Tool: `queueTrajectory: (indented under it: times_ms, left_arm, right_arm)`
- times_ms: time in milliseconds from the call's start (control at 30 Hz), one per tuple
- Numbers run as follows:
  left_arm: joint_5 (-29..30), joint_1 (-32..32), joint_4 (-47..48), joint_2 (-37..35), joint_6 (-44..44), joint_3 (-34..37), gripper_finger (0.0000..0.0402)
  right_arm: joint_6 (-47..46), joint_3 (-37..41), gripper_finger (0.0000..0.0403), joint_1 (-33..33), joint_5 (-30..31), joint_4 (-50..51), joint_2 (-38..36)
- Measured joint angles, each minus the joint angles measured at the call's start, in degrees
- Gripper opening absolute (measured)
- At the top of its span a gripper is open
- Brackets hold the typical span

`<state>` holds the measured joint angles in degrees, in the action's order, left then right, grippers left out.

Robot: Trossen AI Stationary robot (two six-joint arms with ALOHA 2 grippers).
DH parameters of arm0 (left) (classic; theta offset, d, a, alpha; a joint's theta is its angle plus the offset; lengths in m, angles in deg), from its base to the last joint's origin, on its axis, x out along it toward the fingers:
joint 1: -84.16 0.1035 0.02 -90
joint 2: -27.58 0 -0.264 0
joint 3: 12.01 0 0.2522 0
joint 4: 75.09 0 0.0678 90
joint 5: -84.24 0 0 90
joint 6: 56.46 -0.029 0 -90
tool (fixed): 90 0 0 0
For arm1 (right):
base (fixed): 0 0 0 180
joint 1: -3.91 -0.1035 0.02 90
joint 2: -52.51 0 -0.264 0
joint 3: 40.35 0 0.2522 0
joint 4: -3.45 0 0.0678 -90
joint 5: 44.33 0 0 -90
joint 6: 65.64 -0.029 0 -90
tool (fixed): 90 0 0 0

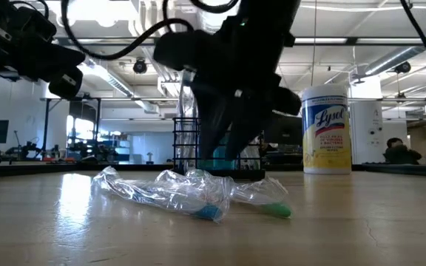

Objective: Pick & Place toothbrushing station
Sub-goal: Put the green toothbrush into the black wire organizer

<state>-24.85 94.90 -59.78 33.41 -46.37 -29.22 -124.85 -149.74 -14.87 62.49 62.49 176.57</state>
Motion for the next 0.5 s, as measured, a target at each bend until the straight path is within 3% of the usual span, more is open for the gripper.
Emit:
queueTrajectory:
  times_ms: [200, 500]
  left_arm:
    - [-1.4, 0.0, 1.0, 0.0, 0.0, 0.0, 0.0021]
    - [-2.0, 0.0, 1.1, 0.0, -0.2, 0.0, 0.0021]
  right_arm:
    - [0.1, -2.5, 0.0223, 0.3, -1.0, -0.9, 3.2]
    - [-1.7, -2.2, 0.0214, 1.2, -1.4, -1.1, 3.6]
